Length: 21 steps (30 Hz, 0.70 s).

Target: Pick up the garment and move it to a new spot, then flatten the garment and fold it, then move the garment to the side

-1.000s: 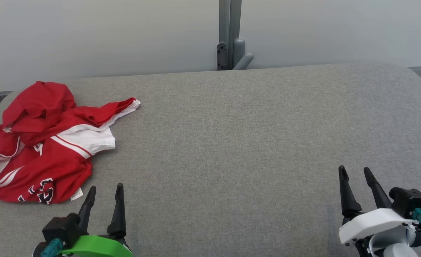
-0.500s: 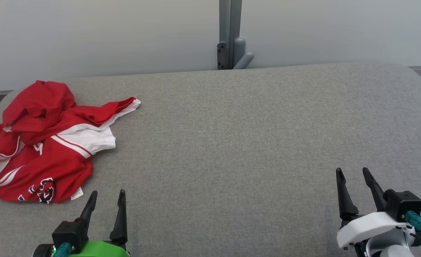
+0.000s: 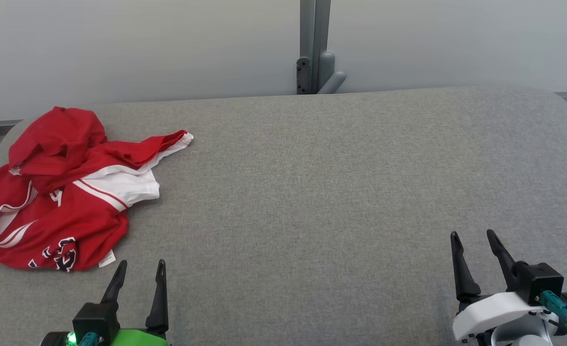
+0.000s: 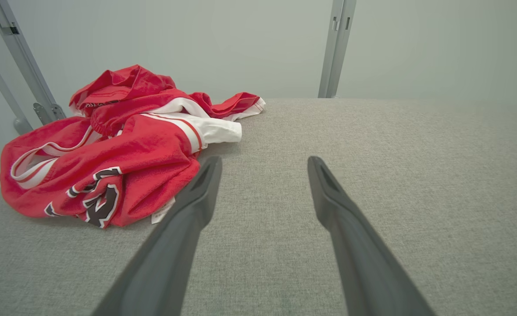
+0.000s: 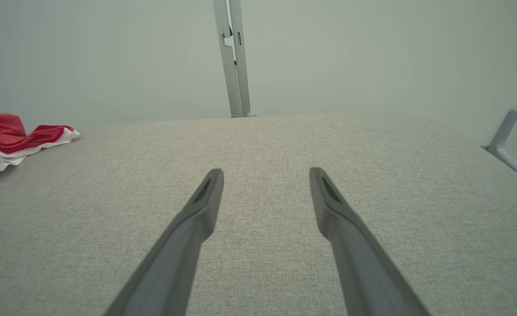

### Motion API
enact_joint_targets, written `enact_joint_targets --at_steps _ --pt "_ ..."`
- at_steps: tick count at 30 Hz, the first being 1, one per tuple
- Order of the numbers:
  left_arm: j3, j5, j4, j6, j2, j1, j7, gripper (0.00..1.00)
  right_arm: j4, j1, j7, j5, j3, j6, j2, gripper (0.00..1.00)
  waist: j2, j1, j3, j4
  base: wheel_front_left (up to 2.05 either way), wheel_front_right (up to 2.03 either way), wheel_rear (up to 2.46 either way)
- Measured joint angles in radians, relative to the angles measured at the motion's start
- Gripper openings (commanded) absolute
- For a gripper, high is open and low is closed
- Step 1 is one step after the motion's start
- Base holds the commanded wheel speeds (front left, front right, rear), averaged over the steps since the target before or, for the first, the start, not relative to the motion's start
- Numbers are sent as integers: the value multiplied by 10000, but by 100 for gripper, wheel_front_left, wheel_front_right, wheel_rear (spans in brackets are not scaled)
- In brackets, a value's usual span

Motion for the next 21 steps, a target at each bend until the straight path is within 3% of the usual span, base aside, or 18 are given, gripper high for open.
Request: enact_joint_targets --at_steps 12,21 --pt "265 740 33 -96 -86 83 -215 100 69 57 -215 -667 0 2 19 100 0 0 11 -6 0 0 0" --pt "468 531 165 -169 -196 83 -217 100 86 77 -215 -640 0 2 35 100 0 0 64 -25 0 0 0"
